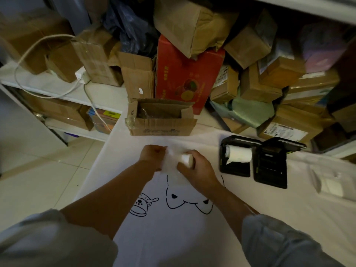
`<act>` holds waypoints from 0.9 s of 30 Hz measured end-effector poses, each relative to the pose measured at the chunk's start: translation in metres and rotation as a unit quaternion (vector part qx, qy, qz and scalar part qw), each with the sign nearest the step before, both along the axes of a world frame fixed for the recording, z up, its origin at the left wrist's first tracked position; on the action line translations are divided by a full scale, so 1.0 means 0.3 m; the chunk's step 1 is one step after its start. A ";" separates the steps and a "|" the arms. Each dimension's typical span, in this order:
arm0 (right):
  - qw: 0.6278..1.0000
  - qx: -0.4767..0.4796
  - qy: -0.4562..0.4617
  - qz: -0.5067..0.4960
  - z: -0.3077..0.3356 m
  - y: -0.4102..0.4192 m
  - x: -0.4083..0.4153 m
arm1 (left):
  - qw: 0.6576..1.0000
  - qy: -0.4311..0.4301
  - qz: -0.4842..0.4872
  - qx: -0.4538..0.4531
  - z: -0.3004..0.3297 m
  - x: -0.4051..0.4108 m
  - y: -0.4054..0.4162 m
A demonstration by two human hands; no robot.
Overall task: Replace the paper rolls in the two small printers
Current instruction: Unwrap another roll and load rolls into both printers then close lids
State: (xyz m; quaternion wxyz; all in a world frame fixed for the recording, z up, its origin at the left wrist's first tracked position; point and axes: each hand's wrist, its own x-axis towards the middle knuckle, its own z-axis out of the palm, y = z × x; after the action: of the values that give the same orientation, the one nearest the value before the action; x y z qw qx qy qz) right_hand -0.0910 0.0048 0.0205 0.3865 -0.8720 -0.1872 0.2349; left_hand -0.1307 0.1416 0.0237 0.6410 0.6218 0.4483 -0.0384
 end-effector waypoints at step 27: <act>0.929 0.305 0.105 -0.180 0.176 -0.213 -0.011 | 0.946 -0.245 -0.199 0.069 0.181 0.066 -0.205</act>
State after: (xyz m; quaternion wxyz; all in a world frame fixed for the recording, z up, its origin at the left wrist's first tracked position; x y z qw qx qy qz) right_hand -0.0944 -0.0591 0.0734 0.6868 -0.7016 -0.0478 0.1837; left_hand -0.1109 0.0801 0.0780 0.6657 0.7315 0.1461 0.0196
